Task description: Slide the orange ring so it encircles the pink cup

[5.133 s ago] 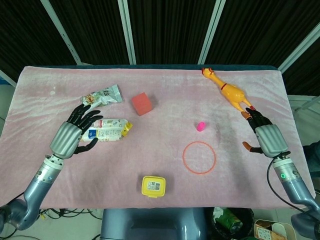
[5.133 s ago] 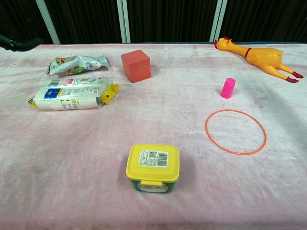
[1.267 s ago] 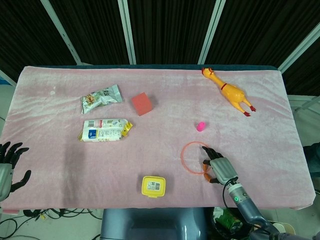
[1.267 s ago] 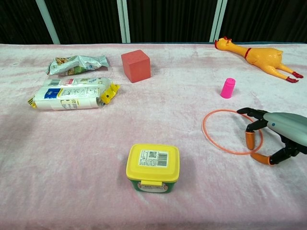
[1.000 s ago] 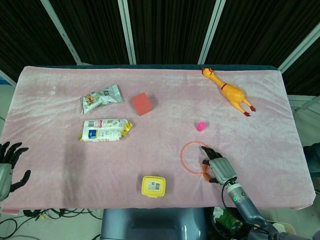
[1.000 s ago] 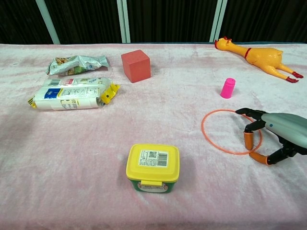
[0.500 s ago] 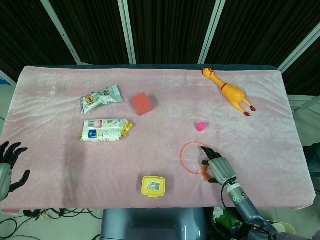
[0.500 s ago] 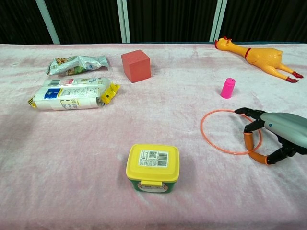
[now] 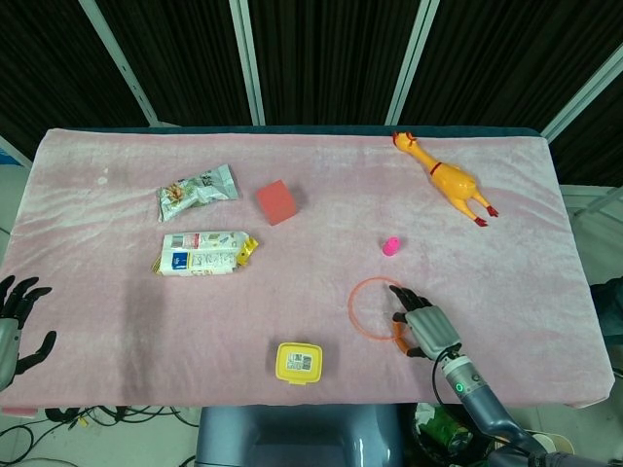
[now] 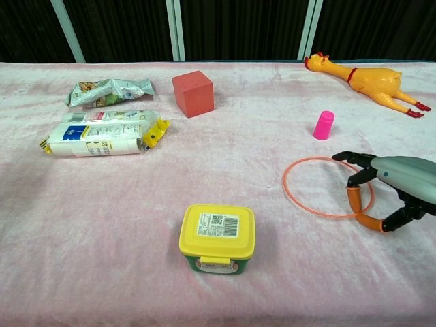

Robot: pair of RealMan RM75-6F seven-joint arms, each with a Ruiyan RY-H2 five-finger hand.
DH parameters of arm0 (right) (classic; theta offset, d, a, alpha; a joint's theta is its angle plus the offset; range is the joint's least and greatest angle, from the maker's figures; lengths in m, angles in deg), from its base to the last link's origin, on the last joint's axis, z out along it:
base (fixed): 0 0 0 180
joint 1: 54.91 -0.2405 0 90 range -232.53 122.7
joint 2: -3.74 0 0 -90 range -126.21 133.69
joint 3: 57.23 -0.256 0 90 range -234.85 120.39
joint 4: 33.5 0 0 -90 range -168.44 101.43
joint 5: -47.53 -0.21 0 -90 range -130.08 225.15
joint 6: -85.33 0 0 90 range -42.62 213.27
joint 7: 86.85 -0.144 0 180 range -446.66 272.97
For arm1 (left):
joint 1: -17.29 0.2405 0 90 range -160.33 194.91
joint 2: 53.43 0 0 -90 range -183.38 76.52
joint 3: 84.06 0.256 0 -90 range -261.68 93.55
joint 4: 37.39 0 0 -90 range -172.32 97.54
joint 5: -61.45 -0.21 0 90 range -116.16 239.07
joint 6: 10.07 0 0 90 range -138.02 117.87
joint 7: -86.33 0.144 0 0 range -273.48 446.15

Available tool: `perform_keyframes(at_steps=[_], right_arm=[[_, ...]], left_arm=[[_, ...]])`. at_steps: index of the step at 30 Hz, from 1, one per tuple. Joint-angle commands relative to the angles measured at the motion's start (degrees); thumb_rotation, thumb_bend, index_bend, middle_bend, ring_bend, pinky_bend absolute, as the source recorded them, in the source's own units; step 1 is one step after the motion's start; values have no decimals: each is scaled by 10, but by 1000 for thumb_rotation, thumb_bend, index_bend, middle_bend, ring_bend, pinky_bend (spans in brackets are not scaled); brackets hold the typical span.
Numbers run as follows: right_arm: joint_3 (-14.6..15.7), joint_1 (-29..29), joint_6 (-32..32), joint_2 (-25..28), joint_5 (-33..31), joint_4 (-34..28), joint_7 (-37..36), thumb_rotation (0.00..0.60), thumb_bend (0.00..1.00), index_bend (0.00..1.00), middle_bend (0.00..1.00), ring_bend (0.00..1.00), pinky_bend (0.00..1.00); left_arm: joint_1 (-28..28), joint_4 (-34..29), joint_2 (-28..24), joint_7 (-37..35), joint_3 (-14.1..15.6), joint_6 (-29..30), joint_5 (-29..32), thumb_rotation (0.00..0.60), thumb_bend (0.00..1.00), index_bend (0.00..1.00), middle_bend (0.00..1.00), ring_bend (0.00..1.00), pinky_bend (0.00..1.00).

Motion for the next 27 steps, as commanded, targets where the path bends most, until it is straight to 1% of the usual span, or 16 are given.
perform_keyframes(at_steps=[1,11,15,20,23,27], right_arm=[[-3,1,-7,7,-1,-7,1,600,364,720,0,57,188],[-14,9,-34,28,-1,-30,-6,600,364,755,0,53,188],[-24,9,-46,41,-1,-41,-15,600,364,757,0,53,188],[-55,-7,-40,78,-16,-61,-15,600,364,757,0,53,188],[-80,-21,-25,106,-39,-76,-10,600,363,758,0,53,188],[-103,-42,9,130,-74,-81,-9,600,363,758,0,53,188]], left_arm=[[0,0,0,0,0,-1,0,600,332,226,121,0,0],[0,0,-1,-1,0,-3,-1,600,333,230,122,0,0],[1,-1,-1,-1,0,-1,-1,600,333,230,122,0,0],[2,-2,-2,-4,0,-2,-1,600,333,230,122,0,0],[2,-2,-3,-5,-1,-1,-2,600,333,230,122,0,0],[2,-1,-3,-6,-2,-1,-2,600,333,230,122,0,0]])
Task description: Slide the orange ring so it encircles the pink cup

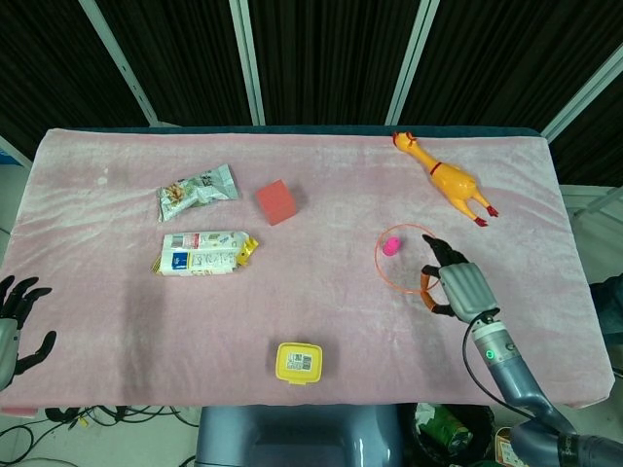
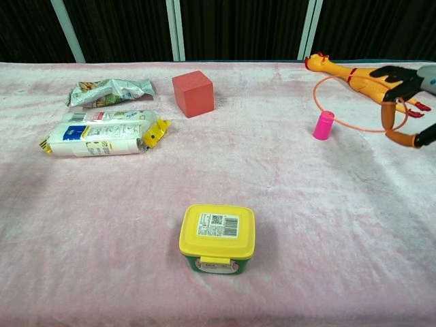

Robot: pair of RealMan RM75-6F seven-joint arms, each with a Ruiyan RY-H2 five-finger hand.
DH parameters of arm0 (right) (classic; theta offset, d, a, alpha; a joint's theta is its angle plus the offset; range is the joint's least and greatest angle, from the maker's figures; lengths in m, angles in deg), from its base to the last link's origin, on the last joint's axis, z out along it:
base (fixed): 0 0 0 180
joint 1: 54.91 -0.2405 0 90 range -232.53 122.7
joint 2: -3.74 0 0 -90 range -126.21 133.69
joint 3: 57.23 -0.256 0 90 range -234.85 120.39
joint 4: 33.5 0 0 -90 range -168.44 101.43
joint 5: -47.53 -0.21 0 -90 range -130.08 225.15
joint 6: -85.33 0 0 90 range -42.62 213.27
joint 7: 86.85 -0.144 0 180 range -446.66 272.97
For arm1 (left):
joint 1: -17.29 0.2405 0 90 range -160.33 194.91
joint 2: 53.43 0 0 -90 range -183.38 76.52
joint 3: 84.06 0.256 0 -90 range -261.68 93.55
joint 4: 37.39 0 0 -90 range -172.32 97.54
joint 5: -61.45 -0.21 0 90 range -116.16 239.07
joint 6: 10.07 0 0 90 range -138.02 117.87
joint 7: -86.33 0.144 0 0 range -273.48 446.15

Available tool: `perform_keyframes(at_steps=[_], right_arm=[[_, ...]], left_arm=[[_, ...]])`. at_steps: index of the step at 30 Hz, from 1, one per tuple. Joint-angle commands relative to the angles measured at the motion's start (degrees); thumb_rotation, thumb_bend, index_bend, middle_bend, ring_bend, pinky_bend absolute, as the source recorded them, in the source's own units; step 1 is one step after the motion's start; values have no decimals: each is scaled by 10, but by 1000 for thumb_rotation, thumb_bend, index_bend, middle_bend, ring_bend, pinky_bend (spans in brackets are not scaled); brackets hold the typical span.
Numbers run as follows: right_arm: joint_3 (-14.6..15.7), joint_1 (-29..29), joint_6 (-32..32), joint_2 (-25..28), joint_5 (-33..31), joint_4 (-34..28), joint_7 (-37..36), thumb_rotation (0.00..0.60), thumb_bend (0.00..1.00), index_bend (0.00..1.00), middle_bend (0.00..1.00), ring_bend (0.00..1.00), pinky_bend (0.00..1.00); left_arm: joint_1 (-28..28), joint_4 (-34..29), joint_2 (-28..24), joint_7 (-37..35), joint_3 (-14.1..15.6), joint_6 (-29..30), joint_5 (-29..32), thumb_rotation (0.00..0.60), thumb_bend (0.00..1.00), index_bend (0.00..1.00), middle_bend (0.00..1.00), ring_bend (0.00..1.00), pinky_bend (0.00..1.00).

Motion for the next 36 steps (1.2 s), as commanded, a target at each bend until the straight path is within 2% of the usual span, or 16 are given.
perform_keyframes(at_steps=[1,5,9,20,27,36], right_arm=[[-21,-23,40,20,-36,-5,-3,600,363,758,0,53,188],[-38,-49,84,21,-74,17,-12,600,364,758,0,53,188],[-47,-76,119,0,-103,56,-12,600,367,758,0,53,188],[-46,-117,163,-74,-151,165,0,600,358,746,0,53,188],[-26,-115,178,-95,-159,193,2,600,347,620,0,50,188],[-14,-114,195,-102,-168,195,0,600,318,449,0,35,188]], left_arm=[[0,0,0,0,0,0,0,600,333,230,122,0,0],[1,0,0,0,-1,3,-1,600,333,230,122,0,0],[2,-1,0,-1,-1,4,-3,600,333,231,122,0,0],[3,2,-5,-14,-4,2,1,600,332,230,122,0,0],[3,3,-8,-20,-5,1,2,600,332,230,122,0,0],[6,0,-10,-23,-5,4,1,600,333,230,122,0,0]])
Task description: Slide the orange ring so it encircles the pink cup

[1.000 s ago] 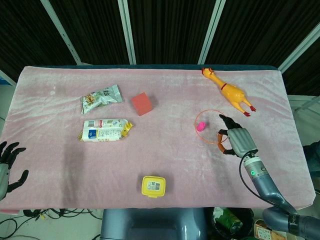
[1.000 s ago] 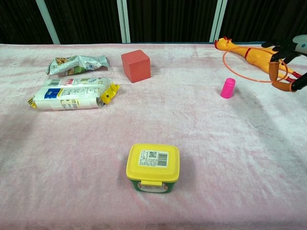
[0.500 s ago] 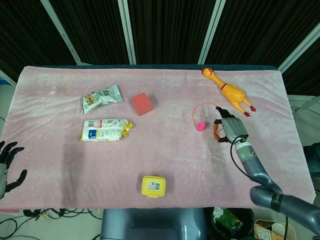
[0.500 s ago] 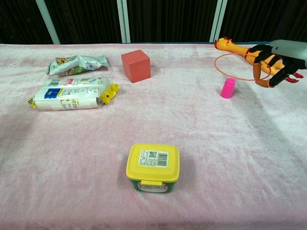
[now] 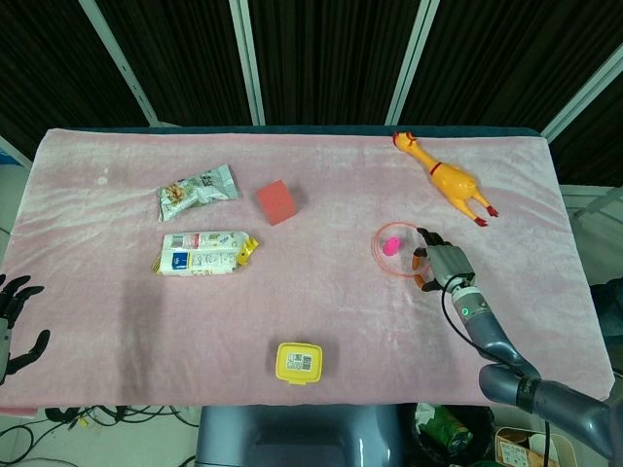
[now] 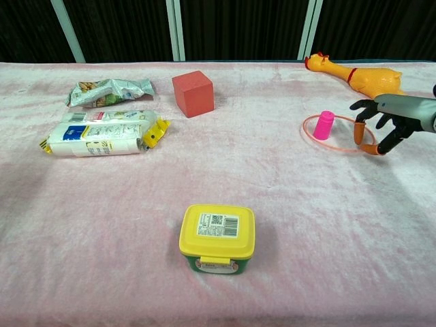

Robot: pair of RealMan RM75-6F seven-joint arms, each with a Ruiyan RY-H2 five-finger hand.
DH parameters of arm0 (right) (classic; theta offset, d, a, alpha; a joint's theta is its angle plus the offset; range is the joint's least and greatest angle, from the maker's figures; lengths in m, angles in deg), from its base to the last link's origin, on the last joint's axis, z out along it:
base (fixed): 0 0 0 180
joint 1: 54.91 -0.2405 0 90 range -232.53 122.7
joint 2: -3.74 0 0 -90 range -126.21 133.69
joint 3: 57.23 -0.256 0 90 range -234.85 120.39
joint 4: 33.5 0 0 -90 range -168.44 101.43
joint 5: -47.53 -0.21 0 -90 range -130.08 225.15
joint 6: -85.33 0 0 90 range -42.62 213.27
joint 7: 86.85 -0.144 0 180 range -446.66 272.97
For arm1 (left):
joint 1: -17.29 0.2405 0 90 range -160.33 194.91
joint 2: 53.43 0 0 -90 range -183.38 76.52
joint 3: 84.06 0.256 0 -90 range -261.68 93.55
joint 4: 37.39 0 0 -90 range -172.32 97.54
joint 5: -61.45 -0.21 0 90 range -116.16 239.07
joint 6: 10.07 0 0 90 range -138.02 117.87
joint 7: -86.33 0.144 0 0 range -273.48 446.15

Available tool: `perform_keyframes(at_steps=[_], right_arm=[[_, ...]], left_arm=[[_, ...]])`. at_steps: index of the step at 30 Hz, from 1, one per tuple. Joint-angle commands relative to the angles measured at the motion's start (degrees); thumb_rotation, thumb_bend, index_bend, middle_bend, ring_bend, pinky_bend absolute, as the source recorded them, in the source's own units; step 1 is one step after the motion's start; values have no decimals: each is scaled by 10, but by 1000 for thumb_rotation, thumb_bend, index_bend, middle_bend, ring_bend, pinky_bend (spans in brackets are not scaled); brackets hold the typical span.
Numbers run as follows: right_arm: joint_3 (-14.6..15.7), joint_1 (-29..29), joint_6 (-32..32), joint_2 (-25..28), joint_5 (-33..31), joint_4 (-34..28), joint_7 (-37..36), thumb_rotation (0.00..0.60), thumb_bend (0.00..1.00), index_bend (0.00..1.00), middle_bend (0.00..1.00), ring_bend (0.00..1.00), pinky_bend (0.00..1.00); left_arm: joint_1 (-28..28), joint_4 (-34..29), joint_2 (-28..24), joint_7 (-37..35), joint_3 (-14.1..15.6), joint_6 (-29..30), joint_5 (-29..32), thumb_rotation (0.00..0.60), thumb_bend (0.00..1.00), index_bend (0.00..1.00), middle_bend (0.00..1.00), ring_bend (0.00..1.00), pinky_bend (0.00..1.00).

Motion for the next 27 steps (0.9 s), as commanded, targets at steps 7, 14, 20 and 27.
perform_keyframes(at_steps=[7,14,20,27], right_arm=[[5,3,-6,15,-9,-27,17,600,306,406,0,31,188],[11,22,-50,57,5,-91,35,600,303,406,0,34,188],[25,69,-141,118,55,-170,43,600,237,301,0,32,188],[95,204,-375,177,185,-270,64,600,199,100,0,17,188]], left_arm=[[1,0,-2,-3,-2,0,3,600,333,230,122,0,0],[2,1,-2,-3,-2,2,2,600,332,231,122,0,0],[4,0,-4,-4,-2,6,-1,600,332,231,122,0,0],[10,-13,-1,4,-1,8,10,600,333,227,122,0,0]])
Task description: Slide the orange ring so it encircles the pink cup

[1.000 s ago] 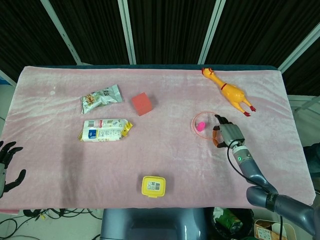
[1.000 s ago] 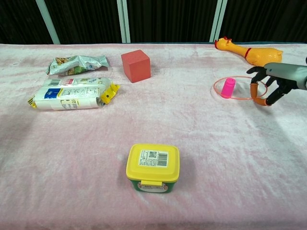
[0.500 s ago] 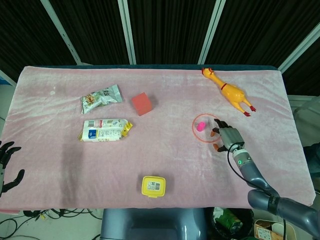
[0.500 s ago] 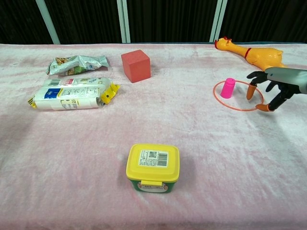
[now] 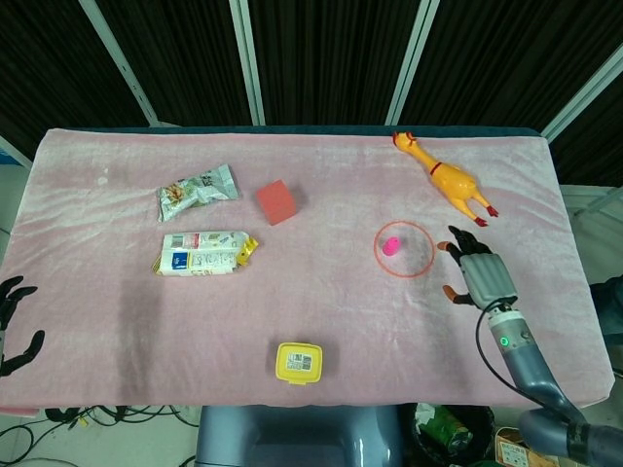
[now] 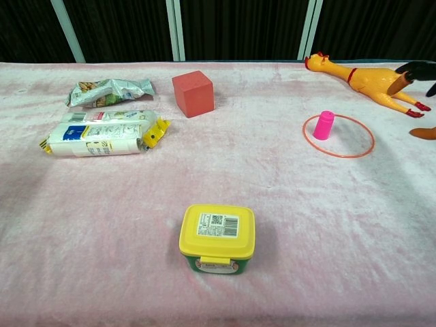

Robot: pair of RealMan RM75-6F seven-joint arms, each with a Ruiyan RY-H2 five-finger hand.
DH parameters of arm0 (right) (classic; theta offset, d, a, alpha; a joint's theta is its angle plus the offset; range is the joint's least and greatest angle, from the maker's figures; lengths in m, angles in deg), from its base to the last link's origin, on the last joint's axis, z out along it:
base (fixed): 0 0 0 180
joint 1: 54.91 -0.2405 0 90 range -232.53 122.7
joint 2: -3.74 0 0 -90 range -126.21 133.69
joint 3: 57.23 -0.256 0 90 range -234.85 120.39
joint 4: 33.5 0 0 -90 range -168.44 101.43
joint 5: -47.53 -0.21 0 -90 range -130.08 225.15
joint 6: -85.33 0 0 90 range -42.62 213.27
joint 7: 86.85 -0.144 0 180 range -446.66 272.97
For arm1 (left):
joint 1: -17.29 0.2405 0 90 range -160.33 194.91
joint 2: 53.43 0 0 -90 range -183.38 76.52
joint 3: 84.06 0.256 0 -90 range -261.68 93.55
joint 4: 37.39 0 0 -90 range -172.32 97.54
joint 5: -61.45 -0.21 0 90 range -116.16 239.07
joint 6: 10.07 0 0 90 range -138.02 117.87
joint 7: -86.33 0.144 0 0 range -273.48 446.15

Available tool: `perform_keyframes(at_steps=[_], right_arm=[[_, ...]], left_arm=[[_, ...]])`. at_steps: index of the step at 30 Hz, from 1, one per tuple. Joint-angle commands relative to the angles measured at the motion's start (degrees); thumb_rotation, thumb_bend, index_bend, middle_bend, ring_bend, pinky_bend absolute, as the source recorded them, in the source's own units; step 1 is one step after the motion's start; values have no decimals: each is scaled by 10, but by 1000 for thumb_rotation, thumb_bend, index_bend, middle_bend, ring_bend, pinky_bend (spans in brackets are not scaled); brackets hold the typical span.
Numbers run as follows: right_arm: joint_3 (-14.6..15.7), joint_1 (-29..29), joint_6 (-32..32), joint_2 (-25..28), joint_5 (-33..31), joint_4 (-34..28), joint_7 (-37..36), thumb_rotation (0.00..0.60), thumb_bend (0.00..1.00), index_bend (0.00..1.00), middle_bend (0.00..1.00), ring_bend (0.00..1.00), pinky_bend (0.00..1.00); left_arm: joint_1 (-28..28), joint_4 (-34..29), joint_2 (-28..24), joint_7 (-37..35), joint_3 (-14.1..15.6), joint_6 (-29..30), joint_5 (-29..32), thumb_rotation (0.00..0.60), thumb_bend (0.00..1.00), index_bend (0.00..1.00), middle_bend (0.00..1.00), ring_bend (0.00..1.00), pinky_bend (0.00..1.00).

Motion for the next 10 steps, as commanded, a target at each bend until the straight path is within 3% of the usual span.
perform_keyframes(at_steps=[1,4,10], right_arm=[[60,107,-170,43,107,-71,20,600,199,77,0,15,188],[82,142,-224,38,141,-70,30,600,196,7,0,8,188],[105,196,-290,18,166,-47,38,600,186,0,0,0,188]], left_arm=[[3,-9,0,7,2,-1,4,600,333,226,122,0,0],[5,-16,-3,8,6,-3,3,600,332,223,118,0,0],[2,-27,-13,9,12,-19,6,600,333,208,112,0,0]])
